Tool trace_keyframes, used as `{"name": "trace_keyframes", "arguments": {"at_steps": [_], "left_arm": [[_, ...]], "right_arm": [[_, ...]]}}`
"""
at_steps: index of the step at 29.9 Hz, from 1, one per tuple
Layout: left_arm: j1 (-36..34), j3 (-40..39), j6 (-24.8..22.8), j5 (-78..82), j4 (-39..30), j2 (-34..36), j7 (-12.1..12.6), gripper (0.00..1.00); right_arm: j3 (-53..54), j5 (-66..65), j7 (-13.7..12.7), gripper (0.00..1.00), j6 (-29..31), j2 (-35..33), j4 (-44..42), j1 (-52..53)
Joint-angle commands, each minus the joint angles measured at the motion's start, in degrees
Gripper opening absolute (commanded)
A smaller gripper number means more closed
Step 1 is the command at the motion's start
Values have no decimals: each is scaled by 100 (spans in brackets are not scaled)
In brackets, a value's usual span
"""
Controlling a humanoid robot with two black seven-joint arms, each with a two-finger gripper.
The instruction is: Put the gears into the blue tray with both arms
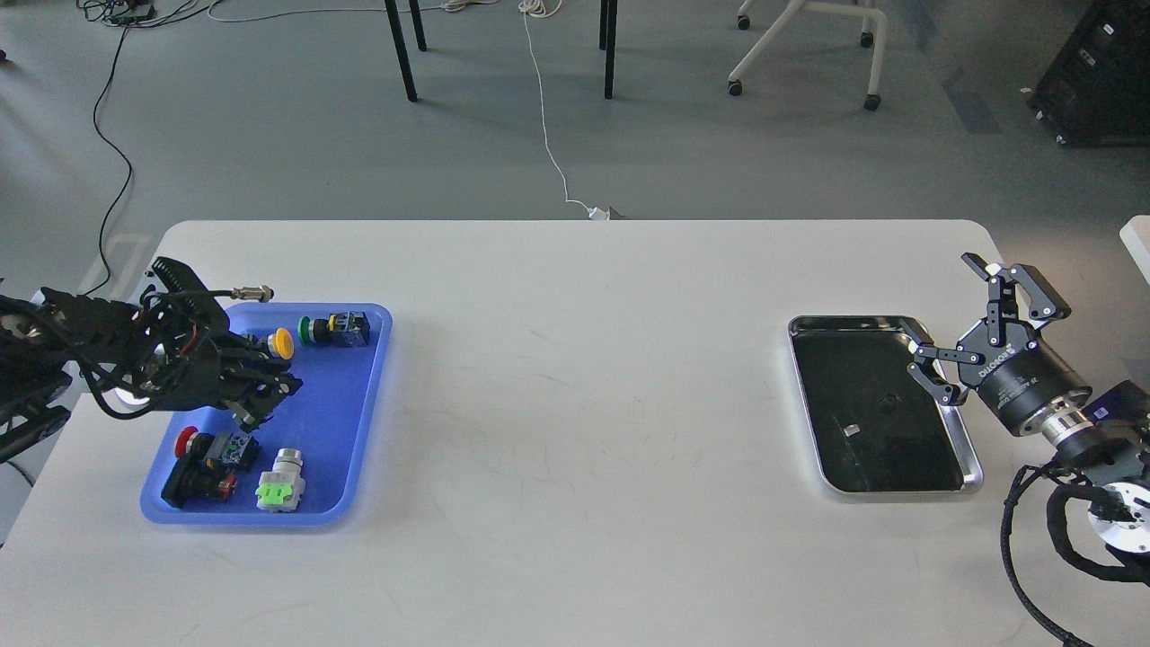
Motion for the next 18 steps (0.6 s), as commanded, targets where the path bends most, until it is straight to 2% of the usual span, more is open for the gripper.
{"name": "trace_keyframes", "arguments": {"at_steps": [1,7,11,14,18], "left_arm": [[88,-12,-7,0,151,-2,0,14],[167,-29,19,0,564,-46,0,19],[176,-21,19,0,600,-55,0,27],[184,-20,19,0,600,-55,0,47],[176,-38,28,0,600,-46,0,66]], "right_arm": [[5,1,0,99,0,-7,-1,0],[5,1,0,99,0,-24,-1,0],[-4,1,0,99,0,-7,-1,0],[5,1,0,99,0,-7,-1,0],[5,1,0,99,0,-7,-1,0]]}}
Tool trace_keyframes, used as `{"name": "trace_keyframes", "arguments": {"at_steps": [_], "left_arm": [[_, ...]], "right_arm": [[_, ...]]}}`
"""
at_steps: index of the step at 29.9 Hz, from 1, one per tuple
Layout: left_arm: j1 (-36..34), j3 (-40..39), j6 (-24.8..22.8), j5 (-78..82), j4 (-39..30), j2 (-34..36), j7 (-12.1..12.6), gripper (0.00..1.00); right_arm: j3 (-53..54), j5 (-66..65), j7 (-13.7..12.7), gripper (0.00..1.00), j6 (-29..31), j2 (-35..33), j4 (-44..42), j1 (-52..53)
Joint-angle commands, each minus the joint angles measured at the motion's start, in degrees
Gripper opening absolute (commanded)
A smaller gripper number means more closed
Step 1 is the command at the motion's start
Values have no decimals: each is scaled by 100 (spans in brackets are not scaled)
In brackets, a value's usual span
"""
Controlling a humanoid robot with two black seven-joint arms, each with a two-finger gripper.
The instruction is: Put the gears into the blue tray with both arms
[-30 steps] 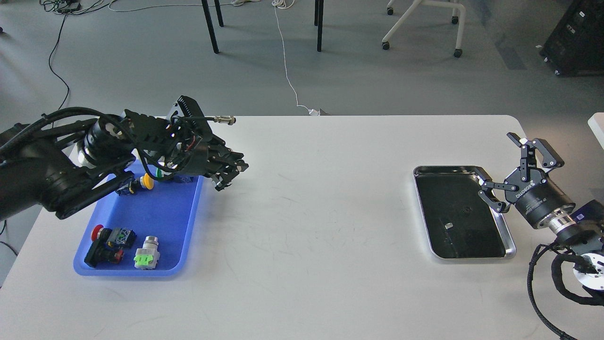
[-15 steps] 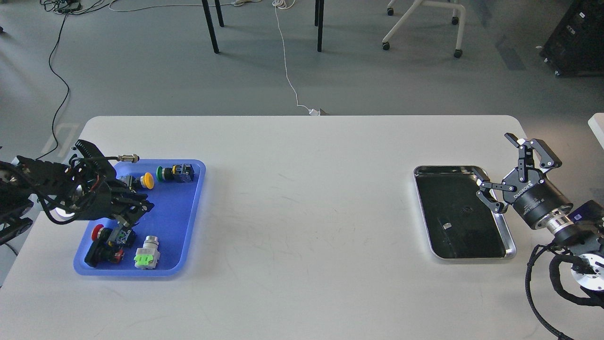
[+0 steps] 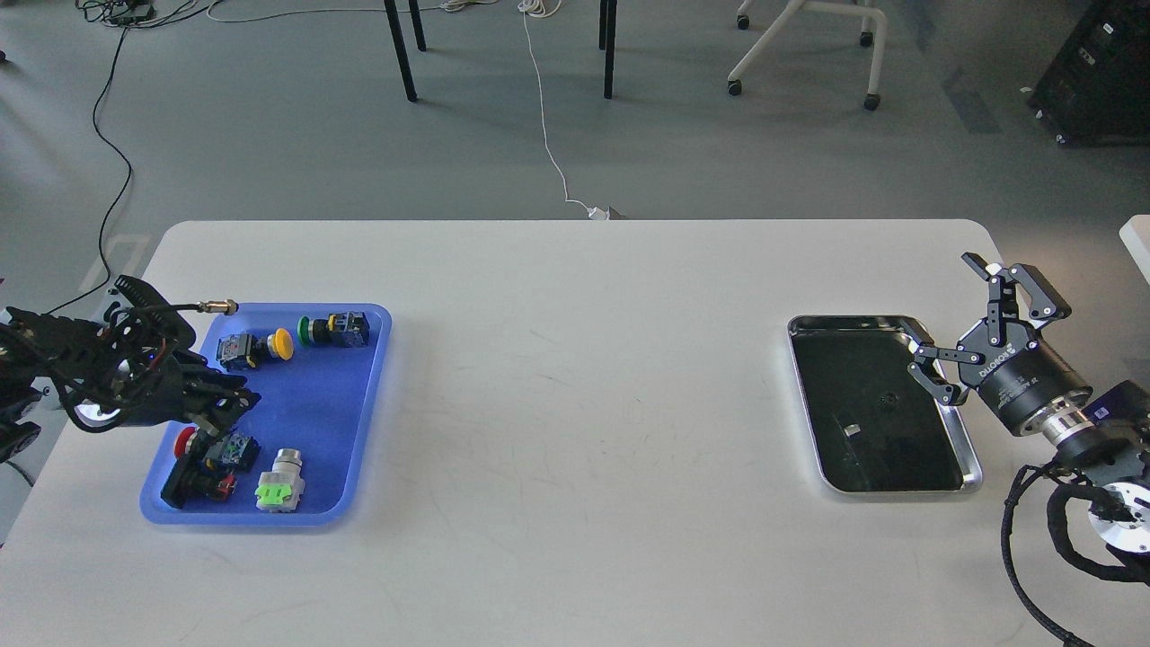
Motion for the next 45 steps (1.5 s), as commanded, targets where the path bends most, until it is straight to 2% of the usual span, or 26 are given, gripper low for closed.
{"name": "trace_keyframes", "arguments": {"at_steps": [1,4,6,9,14,20,21,25,30,33,35,37,38,41,45], "left_arm": [[-7,-20,5,0,0,17,0,69],[-16,-64,5,-11,-8,52,0,75],[-16,-134,13,-177,-26,61,0,75],[-60,-458,5,-773,-122,43,0,79],[-121,-855,-66,-2845,-675,-9,0,91],[-8,-1224,-13,-6149,-1212,-387,0,94],[54,-1312,-13,-6642,-1256,-474,0,98],[580,-2092,5,-8051,-1274,-1098,0,98],[1678,-3551,224,-8123,-1274,-1906,0,98],[2031,-4202,190,-8228,-1239,-2303,0,98],[2285,-4624,137,-8395,-1230,-2496,530,98],[2418,-4897,49,-8605,-1230,-2637,917,98],[2445,-4994,-30,-8711,-1221,-2707,1032,98],[2568,-5109,-118,-8870,-1213,-2831,1086,98],[2629,-5162,-127,-8870,-1213,-2848,1086,98]], "right_arm": [[1,0,0,99,0,1,0,0],[1,0,0,99,0,-8,0,0],[1,0,0,99,0,-8,0,0],[1,0,0,99,0,-17,0,0],[-8,0,0,99,0,-17,0,9],[-26,-8,0,99,0,-25,0,26],[-26,-8,0,99,0,-25,0,35],[-52,-35,0,99,0,-34,8,88],[-78,-183,0,99,0,-148,43,255],[-114,-735,0,99,0,-420,210,404],[-122,-1507,0,99,0,-596,324,588],[-122,-2368,0,99,0,-745,412,808],[-140,-2895,0,99,0,-850,456,965],[-420,-4283,0,99,0,-1114,518,1501],[-1578,-6236,0,99,0,-1238,509,2730]]}}
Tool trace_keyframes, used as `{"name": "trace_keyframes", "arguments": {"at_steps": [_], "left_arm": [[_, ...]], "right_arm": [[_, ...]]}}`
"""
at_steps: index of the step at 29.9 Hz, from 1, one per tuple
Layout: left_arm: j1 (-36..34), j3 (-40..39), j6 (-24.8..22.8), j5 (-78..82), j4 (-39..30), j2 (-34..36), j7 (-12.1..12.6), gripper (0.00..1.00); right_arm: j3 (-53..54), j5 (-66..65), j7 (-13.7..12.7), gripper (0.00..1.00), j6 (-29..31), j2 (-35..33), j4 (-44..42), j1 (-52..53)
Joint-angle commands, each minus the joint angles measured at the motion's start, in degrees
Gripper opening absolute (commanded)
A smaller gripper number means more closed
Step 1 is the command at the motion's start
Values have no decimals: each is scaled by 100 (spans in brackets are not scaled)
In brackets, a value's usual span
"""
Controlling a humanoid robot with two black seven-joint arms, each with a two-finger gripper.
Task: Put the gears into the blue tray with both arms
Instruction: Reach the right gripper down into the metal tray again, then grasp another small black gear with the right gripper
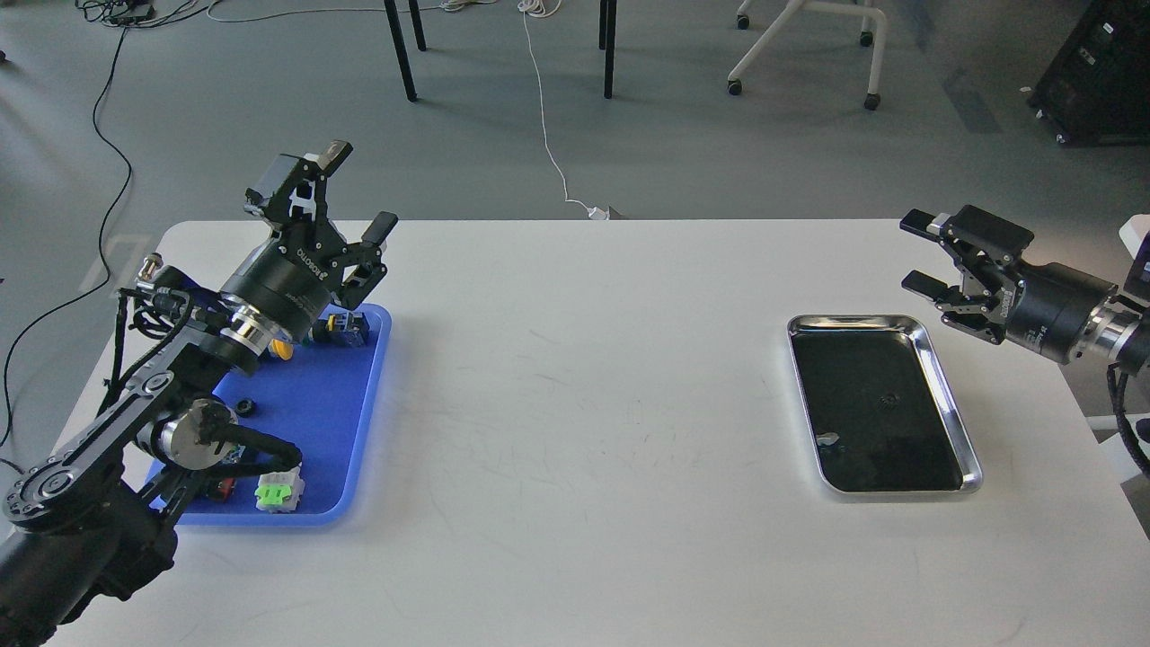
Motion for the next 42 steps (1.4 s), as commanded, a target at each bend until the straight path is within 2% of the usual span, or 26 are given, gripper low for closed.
{"name": "trace_keyframes", "arguments": {"at_steps": [1,5,11,21,36,42], "left_arm": [[42,-35,-15,-14,1,-17,7,98],[95,-70,-24,-14,-8,-17,7,98],[201,-79,-24,-5,-34,-87,7,98],[209,-87,-50,4,-34,-79,7,98],[244,-105,-173,4,-34,-52,7,98],[262,-96,-173,4,-34,-43,7,98]], "right_arm": [[-1230,-1713,0,99,-1,-64,-5,1166],[-2769,-2831,0,99,-1,-3,-58,2213],[-4230,-4317,0,99,-217,770,-488,2926],[-4828,-4529,0,97,-384,1509,-928,2953],[-5347,-4521,0,92,-964,1536,-1112,2760],[-5347,-4503,0,82,-1000,1536,-1113,2733]]}}
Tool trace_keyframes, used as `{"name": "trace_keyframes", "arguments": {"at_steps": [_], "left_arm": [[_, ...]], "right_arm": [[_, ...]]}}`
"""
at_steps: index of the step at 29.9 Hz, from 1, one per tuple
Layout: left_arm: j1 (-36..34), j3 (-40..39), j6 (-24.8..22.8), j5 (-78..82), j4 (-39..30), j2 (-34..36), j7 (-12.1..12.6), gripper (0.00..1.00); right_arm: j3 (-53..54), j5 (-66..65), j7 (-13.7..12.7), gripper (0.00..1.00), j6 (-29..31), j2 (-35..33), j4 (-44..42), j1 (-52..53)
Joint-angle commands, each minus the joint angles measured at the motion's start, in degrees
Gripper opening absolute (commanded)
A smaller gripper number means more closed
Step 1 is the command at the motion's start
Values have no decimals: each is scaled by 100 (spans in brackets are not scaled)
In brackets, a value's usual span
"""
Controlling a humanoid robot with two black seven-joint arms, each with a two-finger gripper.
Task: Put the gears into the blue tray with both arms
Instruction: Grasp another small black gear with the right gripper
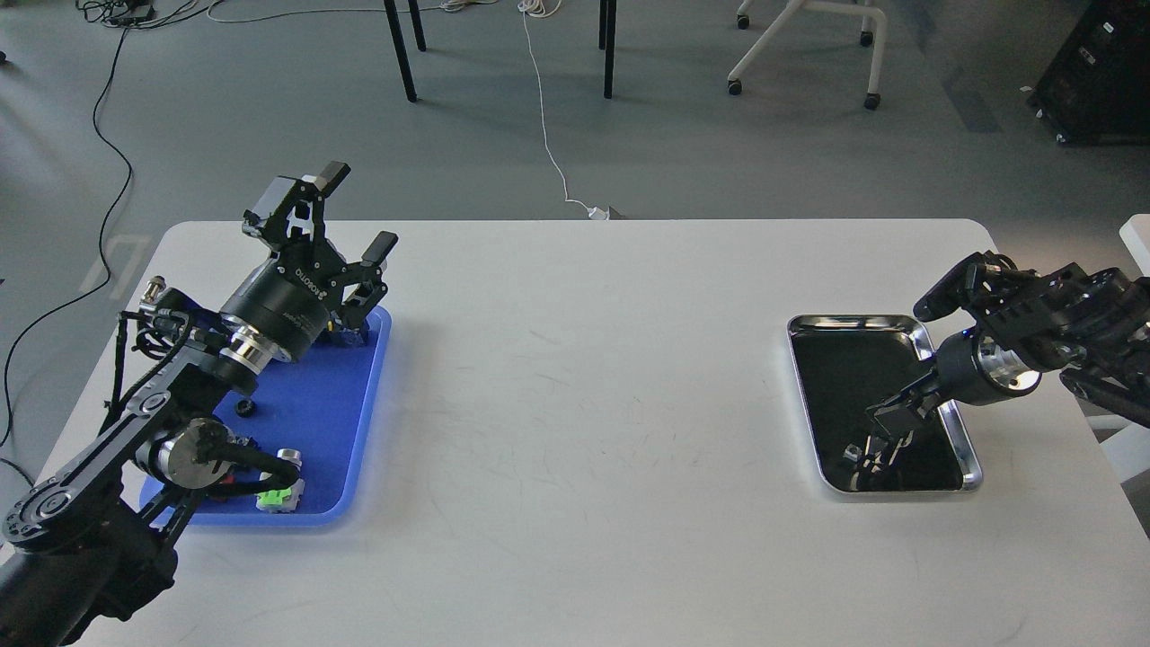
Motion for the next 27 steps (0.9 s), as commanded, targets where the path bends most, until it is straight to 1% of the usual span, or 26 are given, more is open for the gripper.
{"name": "trace_keyframes", "arguments": {"at_steps": [1,3,6,8,17,27], "left_arm": [[4,9,1,0,0,2,0,98],[4,9,1,0,0,2,0,98],[4,9,1,0,0,2,0,98],[4,9,1,-9,-9,2,0,98],[13,0,-8,-9,-9,2,0,98],[13,-8,-8,-9,-9,20,0,98]], "right_arm": [[-6,4,0,79,-13,-6,0,-8],[-6,4,0,71,-30,-7,0,-17],[-6,4,0,69,-74,2,0,-43],[-6,4,0,65,-74,2,-9,-52],[3,22,0,63,-83,90,-97,-122],[-6,22,0,36,-92,99,-97,-140]]}}
